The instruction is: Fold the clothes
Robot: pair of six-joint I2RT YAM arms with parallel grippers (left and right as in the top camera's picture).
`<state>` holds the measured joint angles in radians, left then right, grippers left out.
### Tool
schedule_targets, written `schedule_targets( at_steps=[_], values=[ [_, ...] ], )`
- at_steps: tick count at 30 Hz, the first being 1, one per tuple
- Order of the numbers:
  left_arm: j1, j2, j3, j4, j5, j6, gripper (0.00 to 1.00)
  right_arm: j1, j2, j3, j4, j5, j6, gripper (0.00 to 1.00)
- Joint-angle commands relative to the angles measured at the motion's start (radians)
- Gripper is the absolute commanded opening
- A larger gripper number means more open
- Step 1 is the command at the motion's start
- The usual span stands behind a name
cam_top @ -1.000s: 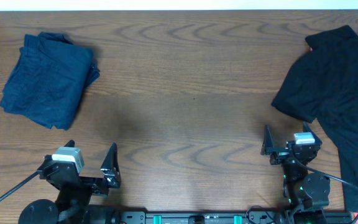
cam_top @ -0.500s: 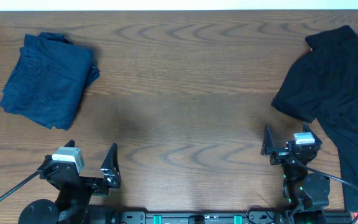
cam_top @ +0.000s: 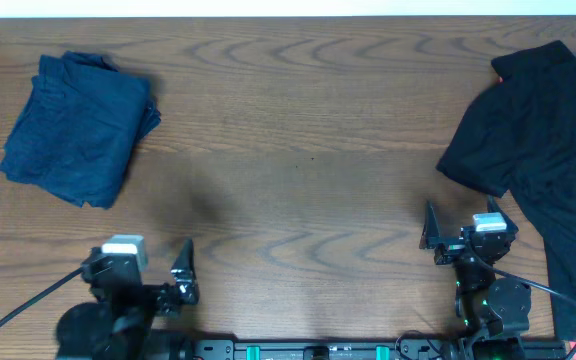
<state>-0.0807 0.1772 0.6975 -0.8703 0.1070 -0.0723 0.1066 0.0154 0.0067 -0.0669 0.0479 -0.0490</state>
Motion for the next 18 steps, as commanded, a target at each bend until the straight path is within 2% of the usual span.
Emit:
schedule_targets(
  at_steps=[1,5,15,18],
  values=[
    [-0.004,-0.069,-0.139,0.053,-0.049,0.016,0.98,-0.016,-0.002,-0.001,-0.004,-0.003,-0.016,0.99],
    [-0.004,-0.179,-0.328,0.239,-0.056,0.016,0.98,-0.016,-0.002,-0.001,-0.004,-0.003,-0.016,0.99],
    [-0.004,-0.176,-0.627,0.773,-0.147,0.016,0.98,-0.016,-0.002,-0.001,-0.004,-0.003,-0.016,0.99],
    [-0.004,-0.176,-0.694,0.881,-0.153,0.02,0.98,-0.016,-0.002,-0.001,-0.004,-0.003,-0.016,0.99]
  ],
)
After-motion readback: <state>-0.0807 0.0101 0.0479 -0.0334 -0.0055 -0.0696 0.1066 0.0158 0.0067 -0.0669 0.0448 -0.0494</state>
